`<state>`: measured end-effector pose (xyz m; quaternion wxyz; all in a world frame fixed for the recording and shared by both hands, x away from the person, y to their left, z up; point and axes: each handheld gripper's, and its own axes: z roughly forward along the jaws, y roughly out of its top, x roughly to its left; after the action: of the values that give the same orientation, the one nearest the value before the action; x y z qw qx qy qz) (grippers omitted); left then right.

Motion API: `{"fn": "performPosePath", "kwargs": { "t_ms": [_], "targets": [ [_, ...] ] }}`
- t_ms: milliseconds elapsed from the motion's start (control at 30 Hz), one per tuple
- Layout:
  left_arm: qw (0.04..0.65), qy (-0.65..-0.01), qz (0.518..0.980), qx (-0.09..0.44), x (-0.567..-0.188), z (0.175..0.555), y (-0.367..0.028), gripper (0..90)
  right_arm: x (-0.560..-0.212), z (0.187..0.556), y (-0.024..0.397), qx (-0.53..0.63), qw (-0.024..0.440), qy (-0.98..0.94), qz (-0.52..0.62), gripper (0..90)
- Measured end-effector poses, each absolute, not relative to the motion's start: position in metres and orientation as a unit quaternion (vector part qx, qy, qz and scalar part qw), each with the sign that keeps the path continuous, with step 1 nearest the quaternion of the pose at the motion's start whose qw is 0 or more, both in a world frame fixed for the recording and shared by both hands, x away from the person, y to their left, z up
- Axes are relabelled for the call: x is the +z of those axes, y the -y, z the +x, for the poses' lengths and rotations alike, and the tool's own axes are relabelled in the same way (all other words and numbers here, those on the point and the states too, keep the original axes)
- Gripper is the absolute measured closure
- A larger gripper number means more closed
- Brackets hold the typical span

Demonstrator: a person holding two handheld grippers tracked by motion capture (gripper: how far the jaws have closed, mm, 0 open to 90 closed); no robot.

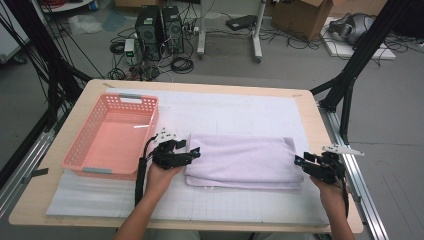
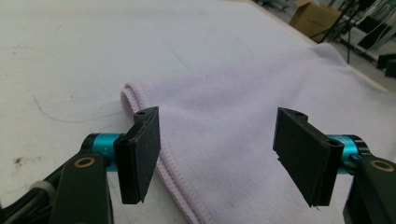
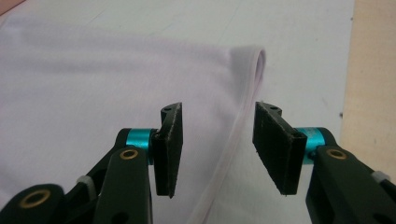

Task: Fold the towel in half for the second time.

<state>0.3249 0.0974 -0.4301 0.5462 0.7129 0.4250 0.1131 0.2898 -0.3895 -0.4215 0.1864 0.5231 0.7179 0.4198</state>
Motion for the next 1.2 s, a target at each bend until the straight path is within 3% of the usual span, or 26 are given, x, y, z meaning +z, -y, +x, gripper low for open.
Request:
{"fn": "performPosePath", "kwargs": {
  "t_ms": [200,333,500,633,700,800,833,1200],
  "targets": [
    [0.559,-0.411,0.715,0.088,-0.436,0.301,-0.105,32.5,-0.423,0.266,0.389,0.429,0.183,-0.72,0.514,52.4],
    [0.543,-0.416,0.725,0.087,-0.439,0.286,-0.111,37.6,-0.421,0.254,0.389,0.428,0.186,-0.722,0.51,54.2],
    [0.543,-0.424,0.723,0.051,-0.443,0.272,-0.117,56.8,-0.425,0.244,0.392,0.432,0.171,-0.723,0.511,59.6],
    [0.531,-0.423,0.733,0.03,-0.449,0.27,-0.112,63.3,-0.432,0.245,0.39,0.42,0.155,-0.731,0.515,60.9],
    [0.521,-0.422,0.741,0.032,-0.451,0.27,-0.109,68.2,-0.434,0.246,0.389,0.415,0.15,-0.733,0.519,65.6],
    [0.516,-0.424,0.744,0.035,-0.452,0.269,-0.109,80.6,-0.436,0.245,0.392,0.415,0.142,-0.733,0.519,85.1],
    [0.515,-0.423,0.745,0.035,-0.451,0.269,-0.11,82.4,-0.435,0.244,0.394,0.418,0.144,-0.735,0.515,86.3],
    [0.539,-0.424,0.727,0.039,-0.441,0.255,-0.124,87.6,-0.423,0.223,0.4,0.447,0.143,-0.722,0.509,87.4]
  ]
}}
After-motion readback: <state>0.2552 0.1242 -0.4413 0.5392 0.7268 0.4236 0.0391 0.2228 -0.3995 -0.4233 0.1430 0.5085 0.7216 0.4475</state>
